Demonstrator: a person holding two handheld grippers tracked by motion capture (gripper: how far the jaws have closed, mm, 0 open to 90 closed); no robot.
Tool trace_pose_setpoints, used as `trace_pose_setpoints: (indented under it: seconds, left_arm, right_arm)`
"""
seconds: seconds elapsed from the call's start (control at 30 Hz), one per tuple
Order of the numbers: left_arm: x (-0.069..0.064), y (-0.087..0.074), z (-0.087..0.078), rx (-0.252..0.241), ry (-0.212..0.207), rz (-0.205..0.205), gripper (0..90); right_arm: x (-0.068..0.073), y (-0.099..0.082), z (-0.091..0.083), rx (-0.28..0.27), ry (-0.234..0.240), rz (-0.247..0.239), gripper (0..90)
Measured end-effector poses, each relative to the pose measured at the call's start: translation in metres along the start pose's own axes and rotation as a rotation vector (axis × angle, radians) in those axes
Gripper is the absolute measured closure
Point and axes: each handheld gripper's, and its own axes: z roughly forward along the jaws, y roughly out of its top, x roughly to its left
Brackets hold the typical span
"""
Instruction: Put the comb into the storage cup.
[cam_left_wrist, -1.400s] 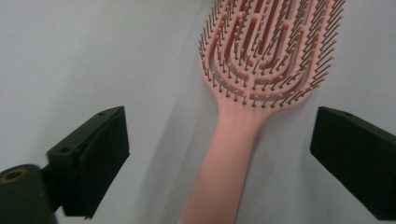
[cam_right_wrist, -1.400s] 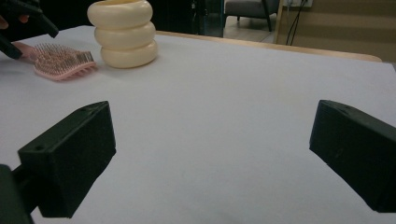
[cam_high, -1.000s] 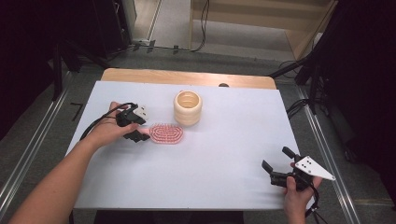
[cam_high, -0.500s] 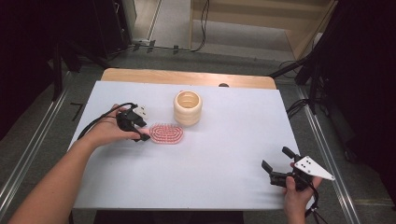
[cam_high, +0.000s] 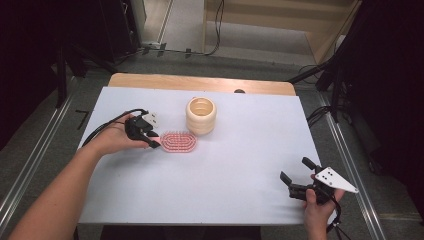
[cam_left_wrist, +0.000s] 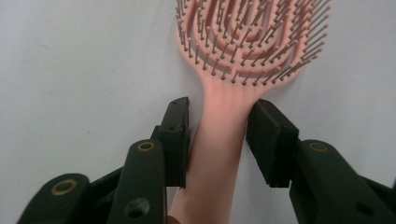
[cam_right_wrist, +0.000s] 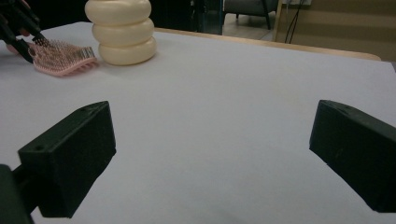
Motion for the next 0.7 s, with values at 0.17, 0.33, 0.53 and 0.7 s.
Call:
trace_pose_setpoints:
  seconds: [0.17, 0.33, 0.53, 0.7]
  left_arm:
    - [-0.0012, 0.0018, -0.0001, 0.008, -0.012, 0.014, 70.0]
    - [-0.0004, 0.0004, -0.0008, 0.001, -0.020, 0.022, 70.1]
    - [-0.0023, -0.0029, -0.0025, -0.019, -0.030, 0.012, 70.2]
    - [-0.0061, -0.0064, -0.0039, -0.026, -0.029, 0.007, 70.2]
  right_arm:
    - [0.0000, 0.0000, 0.0002, 0.001, 0.000, 0.001, 0.0]
    - [0.0000, 0.0000, 0.0000, 0.002, -0.001, 0.002, 0.0]
    - [-0.0007, -0.0001, 0.0000, -0.001, 0.003, 0.002, 0.0]
    - [-0.0007, 0.0000, 0.0001, -0.001, 0.004, 0.001, 0.0]
